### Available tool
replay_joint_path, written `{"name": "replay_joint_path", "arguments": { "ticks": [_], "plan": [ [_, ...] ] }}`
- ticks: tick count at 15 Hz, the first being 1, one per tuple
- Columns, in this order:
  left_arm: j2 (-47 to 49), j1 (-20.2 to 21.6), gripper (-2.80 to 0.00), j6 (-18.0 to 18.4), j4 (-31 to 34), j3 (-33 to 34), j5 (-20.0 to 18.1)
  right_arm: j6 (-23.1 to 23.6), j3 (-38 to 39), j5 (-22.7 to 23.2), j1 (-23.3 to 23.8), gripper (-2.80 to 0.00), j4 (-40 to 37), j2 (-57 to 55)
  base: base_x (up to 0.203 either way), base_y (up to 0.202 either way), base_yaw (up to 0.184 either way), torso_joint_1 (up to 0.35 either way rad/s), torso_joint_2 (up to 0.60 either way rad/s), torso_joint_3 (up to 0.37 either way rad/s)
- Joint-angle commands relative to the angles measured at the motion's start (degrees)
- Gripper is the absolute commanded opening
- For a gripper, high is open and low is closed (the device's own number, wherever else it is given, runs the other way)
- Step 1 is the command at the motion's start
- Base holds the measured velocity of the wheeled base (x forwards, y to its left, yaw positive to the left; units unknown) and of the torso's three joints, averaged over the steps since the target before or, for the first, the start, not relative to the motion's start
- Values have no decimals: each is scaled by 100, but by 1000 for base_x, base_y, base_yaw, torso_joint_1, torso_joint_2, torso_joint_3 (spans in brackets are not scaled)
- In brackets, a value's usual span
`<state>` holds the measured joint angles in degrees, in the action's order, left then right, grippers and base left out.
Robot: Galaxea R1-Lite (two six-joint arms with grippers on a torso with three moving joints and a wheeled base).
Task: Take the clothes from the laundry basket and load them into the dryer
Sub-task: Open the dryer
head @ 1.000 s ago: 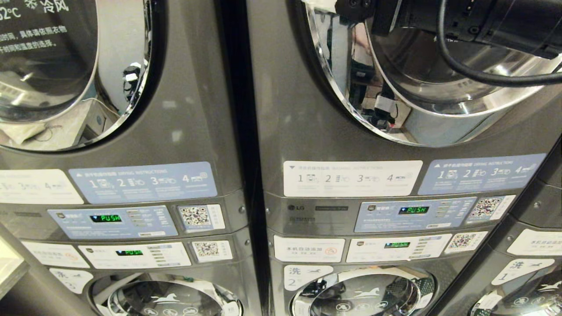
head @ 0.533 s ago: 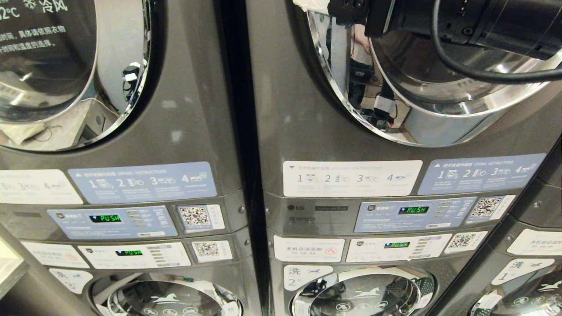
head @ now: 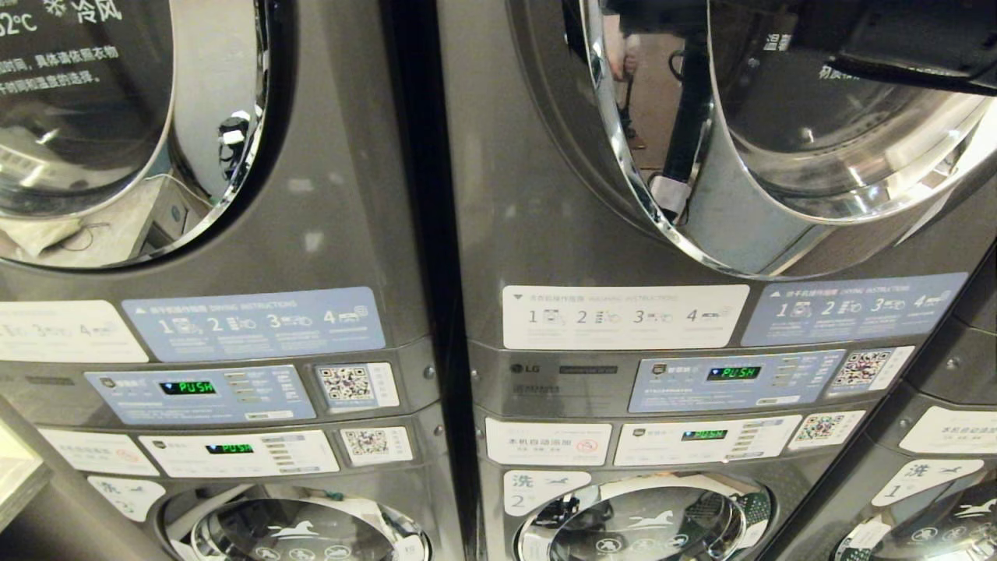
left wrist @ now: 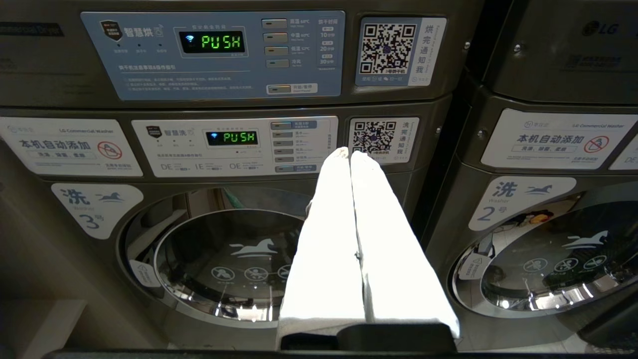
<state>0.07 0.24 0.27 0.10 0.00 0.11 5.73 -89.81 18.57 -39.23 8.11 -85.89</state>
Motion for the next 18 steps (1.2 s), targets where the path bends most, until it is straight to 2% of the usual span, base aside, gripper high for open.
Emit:
{"name": "replay_joint_path", "arguments": {
  "ticks": [1, 5, 8, 11, 14, 18],
  "plan": [
    [1, 2, -280, 0, -1, 0, 3, 13, 526, 3, -36, 0, -46, 823, 0, 0, 0, 0, 0, 0],
    [1, 2, -280, 0, -1, 0, 2, 2, 1443, -40, -40, 0, -681, 2369, 0, 0, 0, 0, 0, 0],
    [1, 2, -280, 0, -1, 2, -2, -54, 1828, -81, -34, 0, -1749, 3478, 0, 0, 0, 0, 0, 0],
    [1, 2, -280, 0, -1, 9, 6, 139, 2188, -671, 1, 0, -2099, 3841, 0, 0, 0, 0, 0, 0],
    [1, 2, -280, 0, -1, 9, 1, 870, 2560, -815, 50, 0, -2103, 4044, 0, 0, 0, 0, 0, 0],
    [1, 2, -280, 0, -1, 6, 1, 2334, 3070, -1091, 119, 0, -1825, 4114, 0, 0, 0, 0, 0, 0]
  ]
}}
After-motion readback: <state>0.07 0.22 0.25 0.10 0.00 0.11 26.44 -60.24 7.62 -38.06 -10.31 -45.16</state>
